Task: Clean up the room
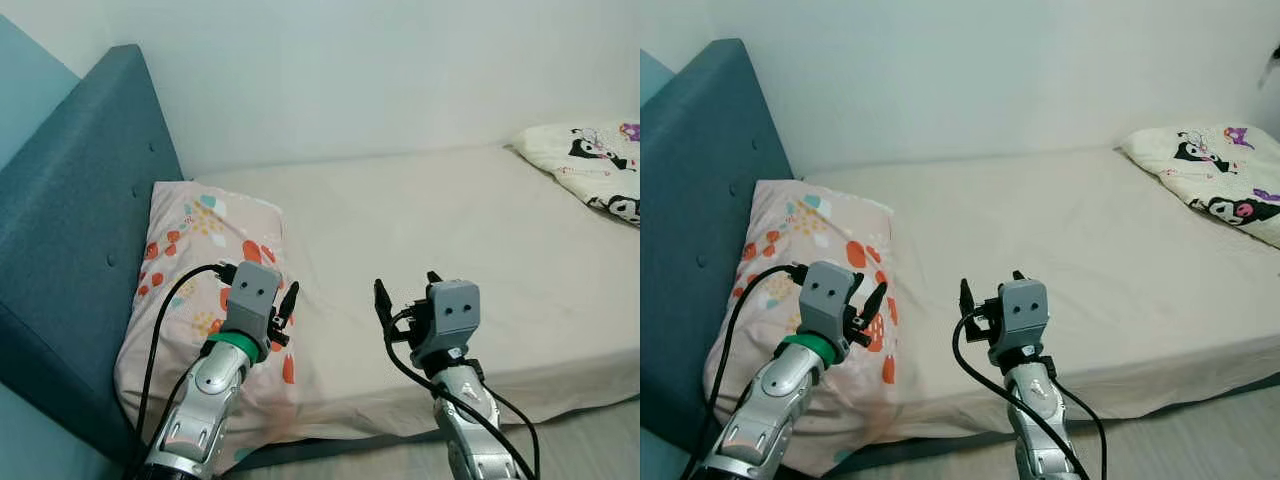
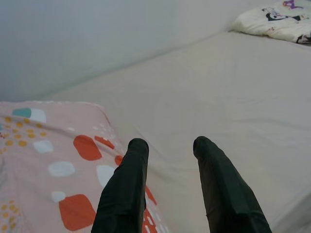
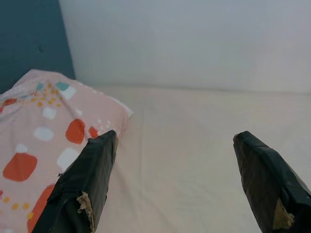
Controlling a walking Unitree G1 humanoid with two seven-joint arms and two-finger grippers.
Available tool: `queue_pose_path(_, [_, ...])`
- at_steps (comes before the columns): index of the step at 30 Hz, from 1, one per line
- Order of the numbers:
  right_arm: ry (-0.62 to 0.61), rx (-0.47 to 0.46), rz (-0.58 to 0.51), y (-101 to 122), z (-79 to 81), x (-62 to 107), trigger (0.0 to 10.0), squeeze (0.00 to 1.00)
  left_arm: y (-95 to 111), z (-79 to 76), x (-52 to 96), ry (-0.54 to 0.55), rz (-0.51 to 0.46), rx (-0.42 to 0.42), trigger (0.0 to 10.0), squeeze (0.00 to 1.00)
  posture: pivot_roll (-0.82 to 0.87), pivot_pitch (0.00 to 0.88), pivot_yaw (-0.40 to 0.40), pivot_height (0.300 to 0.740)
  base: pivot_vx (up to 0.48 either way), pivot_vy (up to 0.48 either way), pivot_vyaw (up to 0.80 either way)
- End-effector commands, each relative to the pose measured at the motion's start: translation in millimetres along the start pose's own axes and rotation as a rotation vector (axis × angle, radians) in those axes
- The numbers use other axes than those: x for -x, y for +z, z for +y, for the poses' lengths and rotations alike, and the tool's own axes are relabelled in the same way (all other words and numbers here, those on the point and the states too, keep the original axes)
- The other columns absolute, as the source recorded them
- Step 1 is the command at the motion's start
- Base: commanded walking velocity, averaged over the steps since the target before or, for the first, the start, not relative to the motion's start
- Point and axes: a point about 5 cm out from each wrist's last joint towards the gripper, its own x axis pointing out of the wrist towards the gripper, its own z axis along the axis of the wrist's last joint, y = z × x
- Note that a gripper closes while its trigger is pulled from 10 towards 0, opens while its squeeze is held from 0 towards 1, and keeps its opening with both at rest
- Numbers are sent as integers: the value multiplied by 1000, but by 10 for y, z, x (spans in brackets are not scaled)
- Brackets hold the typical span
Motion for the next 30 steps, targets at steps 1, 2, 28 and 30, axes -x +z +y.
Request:
queue_pose_path(1, [6, -4, 9, -27, 13, 9, 10000, 0, -38, -24, 29, -9, 10, 3, 10000, 0, -139, 33, 50, 740, 0, 0, 0])
queue_pose_path(2, [6, -4, 9, -28, 13, 9, 10000, 0, -36, -24, 29, -9, 9, 3, 10000, 0, -138, 33, 49, 740, 0, 0, 0])
queue_pose_path(28, [4, -10, 14, -48, 31, 16, 10000, 0, -42, -11, 24, -8, 12, 6, 10000, 0, -134, 36, 54, 740, 0, -408, 0])
queue_pose_path(30, [4, -10, 15, -48, 32, 15, 10000, 0, -41, -10, 23, -8, 11, 6, 10000, 0, -134, 36, 54, 740, 0, -472, 0])
